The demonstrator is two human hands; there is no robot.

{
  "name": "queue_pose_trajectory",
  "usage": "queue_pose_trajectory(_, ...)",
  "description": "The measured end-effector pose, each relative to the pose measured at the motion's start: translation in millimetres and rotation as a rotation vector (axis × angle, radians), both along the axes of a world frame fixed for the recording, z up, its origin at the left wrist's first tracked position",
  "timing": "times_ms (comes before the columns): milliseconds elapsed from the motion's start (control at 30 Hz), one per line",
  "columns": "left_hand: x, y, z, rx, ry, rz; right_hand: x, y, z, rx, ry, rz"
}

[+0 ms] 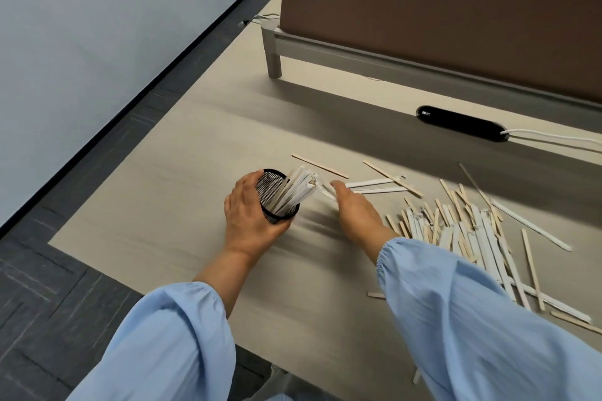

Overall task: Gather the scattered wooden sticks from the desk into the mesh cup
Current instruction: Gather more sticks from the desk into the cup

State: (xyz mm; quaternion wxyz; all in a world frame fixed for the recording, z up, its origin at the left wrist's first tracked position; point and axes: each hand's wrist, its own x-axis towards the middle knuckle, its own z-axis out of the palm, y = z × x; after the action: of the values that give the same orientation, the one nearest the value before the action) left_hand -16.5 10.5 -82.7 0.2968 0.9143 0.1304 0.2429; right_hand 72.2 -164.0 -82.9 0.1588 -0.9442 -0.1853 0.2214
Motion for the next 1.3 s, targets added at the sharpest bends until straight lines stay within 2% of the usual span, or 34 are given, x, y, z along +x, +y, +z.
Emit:
queue_pose_trajectory(233,33.9,26.7,1.7,-0.005,-0.012,-0.026,44.2,31.5,-8.1,-0.032,-0.069,-0.033)
queue_pose_trajectory(400,62.4,42.7,2.2,-0.004,-0.018,-0.056,80.5,50.8,-15.7,0.018,-0.078,-0.1)
queue_pose_trajectory(567,86.7,46.9,-0.5,0.006,-0.02,-0.086,104.7,63.4,-31.6,0.005,0.028,-0.153)
queue_pose_trajectory(633,96.0,45.7,-1.7,0.0,-0.022,-0.093,110.2,64.0,-31.5,-0.035,0.01,-0.098)
queue_pose_trajectory(700,104.0,41.2,-3.5,-0.009,-0.018,-0.109,111.3,56.5,-28.6,-0.075,-0.075,-0.068)
queue_pose_trajectory(800,113.7,27.9,-7.7,-0.008,-0.009,-0.164,115.6,27.8,-23.9,-0.088,-0.162,-0.164)
queue_pose_trajectory(933,123.1,5.9,-10.2,-0.024,0.002,-0.216,117.0,-16.7,-14.7,-0.102,-0.098,-0.305)
queue_pose_trajectory(1133,127.0,-23.4,-9.4,-0.042,0.0,-0.28,108.0,-66.8,-23.1,-0.132,-0.016,-0.338)
queue_pose_trajectory(1200,126.1,-28.3,-8.3,-0.042,-0.003,-0.282,105.0,-69.9,-20.2,-0.16,-0.055,-0.314)
queue_pose_trajectory(1300,124.0,-28.7,-7.1,-0.046,-0.028,-0.25,105.3,-66.7,-12.9,-0.128,-0.181,-0.118)
